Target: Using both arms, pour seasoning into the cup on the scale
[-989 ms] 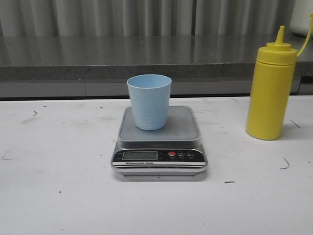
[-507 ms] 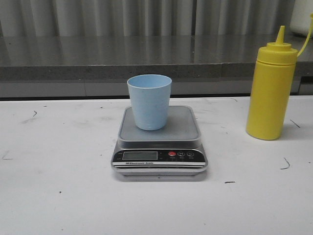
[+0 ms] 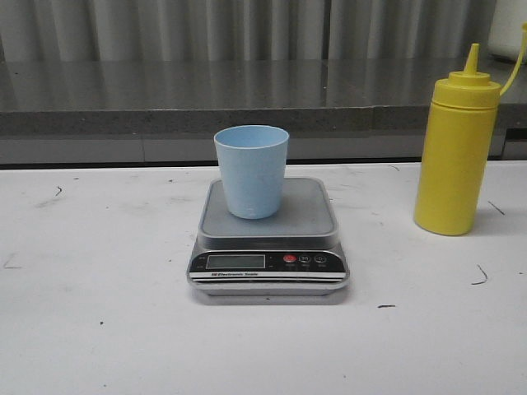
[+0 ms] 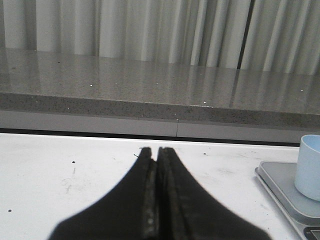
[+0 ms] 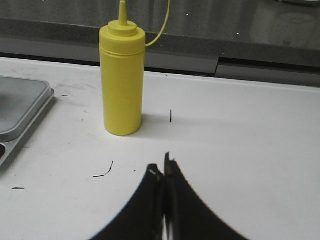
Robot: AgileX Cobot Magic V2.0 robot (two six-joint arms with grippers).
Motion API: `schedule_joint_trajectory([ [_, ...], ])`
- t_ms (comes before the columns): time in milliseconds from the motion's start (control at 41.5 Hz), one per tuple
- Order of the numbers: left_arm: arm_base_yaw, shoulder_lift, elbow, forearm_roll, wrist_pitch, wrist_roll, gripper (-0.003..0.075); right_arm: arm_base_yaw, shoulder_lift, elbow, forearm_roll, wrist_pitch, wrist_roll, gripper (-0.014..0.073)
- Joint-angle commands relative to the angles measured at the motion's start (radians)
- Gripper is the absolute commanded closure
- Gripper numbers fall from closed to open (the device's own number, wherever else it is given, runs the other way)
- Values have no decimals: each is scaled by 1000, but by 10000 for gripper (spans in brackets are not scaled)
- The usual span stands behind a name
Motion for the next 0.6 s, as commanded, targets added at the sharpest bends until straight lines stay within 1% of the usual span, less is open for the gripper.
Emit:
schedule_joint_trajectory([
  [0, -6, -15, 25, -1, -81, -5, 740, -14, -33, 41, -6, -157, -15, 662],
  [96, -6, -15, 25, -1, -81, -5, 740, -18, -82, 106, -5, -244, -14, 662],
  [217, -6, -15, 25, -1, -81, -5, 740, -28, -82, 171, -5, -381, -11, 662],
  [362, -6, -15, 25, -1, -81, -5, 740, -28, -82, 167, -5, -399, -9, 662],
  [507, -6, -15, 25, -1, -81, -5, 740, -28, -82, 167, 67, -388, 19, 662],
  [579, -6, -15, 25, -1, -81, -5, 740, -28, -82, 167, 72, -387, 19, 662],
])
